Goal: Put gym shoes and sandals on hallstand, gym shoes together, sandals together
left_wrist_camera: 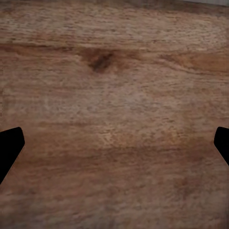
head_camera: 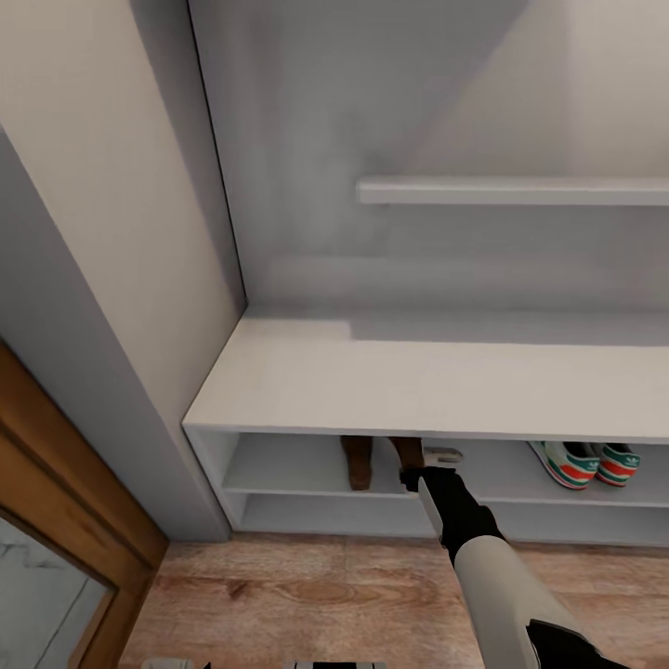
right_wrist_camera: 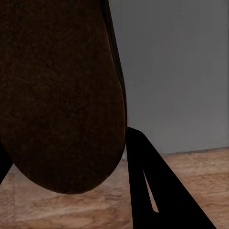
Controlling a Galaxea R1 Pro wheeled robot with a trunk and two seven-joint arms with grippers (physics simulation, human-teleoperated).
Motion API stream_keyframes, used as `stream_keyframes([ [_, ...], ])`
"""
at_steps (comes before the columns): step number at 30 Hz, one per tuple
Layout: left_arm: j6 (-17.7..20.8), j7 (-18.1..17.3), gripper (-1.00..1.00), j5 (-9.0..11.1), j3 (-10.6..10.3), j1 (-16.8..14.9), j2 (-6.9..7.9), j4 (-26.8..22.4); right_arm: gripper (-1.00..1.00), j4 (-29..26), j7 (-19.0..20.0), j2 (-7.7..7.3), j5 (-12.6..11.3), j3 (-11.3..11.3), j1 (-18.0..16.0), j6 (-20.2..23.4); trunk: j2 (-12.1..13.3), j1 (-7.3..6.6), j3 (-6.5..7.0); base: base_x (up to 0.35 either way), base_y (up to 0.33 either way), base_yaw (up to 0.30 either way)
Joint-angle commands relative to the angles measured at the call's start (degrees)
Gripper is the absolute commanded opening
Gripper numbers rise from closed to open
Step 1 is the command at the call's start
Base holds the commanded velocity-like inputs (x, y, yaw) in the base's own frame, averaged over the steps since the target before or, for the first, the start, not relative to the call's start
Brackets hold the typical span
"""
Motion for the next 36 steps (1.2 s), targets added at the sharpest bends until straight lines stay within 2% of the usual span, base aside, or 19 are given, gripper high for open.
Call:
stream_keyframes([
  [1, -0.2, -0.4, 1.0, -0.4, 0.5, 0.0, -0.02, 0.1, -1.0, -0.1, 0.1, 0.08, 0.4, -0.3, 0.0, 0.3, 0.0, 0.0, -0.05, 0.15, 0.101, 0.0],
  [36, -0.2, -0.3, 1.0, -0.4, 0.5, 0.0, -0.02, 0.1, -1.0, -0.1, 0.1, 0.08, 0.4, -0.3, 0.0, 0.3, 0.0, 0.0, -0.05, 0.03, 0.015, 0.0],
])
